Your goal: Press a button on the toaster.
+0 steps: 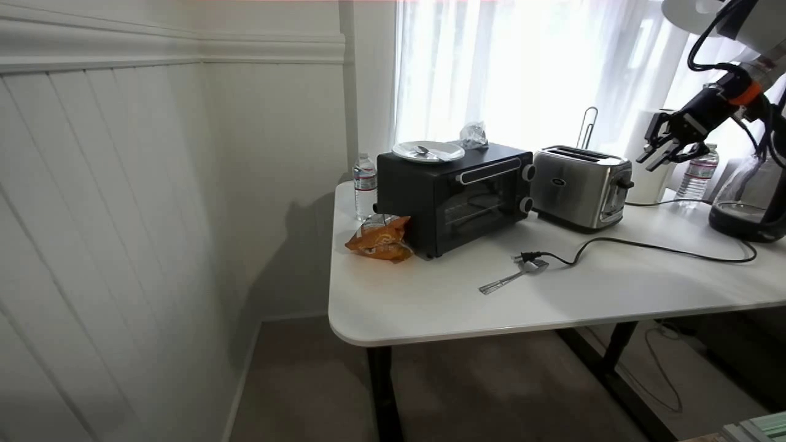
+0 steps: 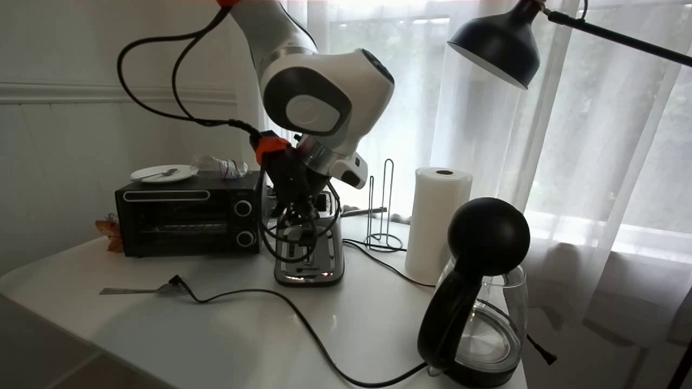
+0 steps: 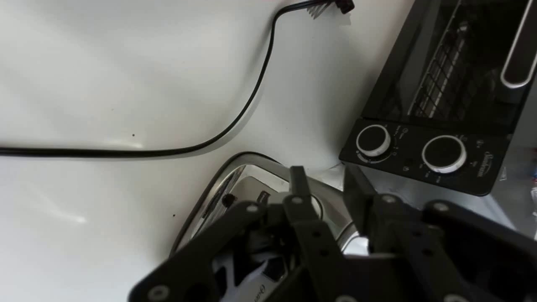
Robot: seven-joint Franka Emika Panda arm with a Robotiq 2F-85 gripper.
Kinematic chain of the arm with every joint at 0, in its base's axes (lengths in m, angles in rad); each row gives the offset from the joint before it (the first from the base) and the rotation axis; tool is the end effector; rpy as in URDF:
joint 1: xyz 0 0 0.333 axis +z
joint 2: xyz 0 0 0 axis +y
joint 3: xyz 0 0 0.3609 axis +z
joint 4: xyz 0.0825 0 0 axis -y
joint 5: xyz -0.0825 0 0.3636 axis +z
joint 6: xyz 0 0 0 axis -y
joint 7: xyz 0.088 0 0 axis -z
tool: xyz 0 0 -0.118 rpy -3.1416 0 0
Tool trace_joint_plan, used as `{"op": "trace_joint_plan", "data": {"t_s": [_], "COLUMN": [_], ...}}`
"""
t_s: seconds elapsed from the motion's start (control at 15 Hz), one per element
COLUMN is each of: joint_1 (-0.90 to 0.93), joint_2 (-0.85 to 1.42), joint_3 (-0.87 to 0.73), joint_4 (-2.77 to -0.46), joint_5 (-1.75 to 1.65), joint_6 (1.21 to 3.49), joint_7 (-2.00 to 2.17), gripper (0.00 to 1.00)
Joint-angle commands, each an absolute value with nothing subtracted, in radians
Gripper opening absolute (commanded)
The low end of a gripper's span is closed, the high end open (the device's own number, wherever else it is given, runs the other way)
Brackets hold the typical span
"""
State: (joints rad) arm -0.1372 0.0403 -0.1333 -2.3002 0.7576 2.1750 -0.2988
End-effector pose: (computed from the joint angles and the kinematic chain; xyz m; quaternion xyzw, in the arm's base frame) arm 0.4826 -0.0999 0.3749 -0.9299 0.2215 -0.0066 0.2934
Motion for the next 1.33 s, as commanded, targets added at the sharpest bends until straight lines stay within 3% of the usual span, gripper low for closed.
{"op": "trace_joint_plan", "data": {"t_s": [0.0,0.2,0.4,1.27], "joint_1": [-0.125,-0.123,-0.121,-0.113], "joint_2": [-0.048,-0.092,-0.121,-0.108], "joint_3": [-0.123,-0.122,-0.124,-0.137], "joint_4": [-2.336,-2.345,-2.353,-2.331], "joint_5": [0.621,0.507,0.461,0.480], "joint_6": [2.237,2.291,2.356,2.353], "joint_7": [-0.250,-0.244,-0.246,-0.270], "gripper": [0.61,0.83,0.99,1.00]}}
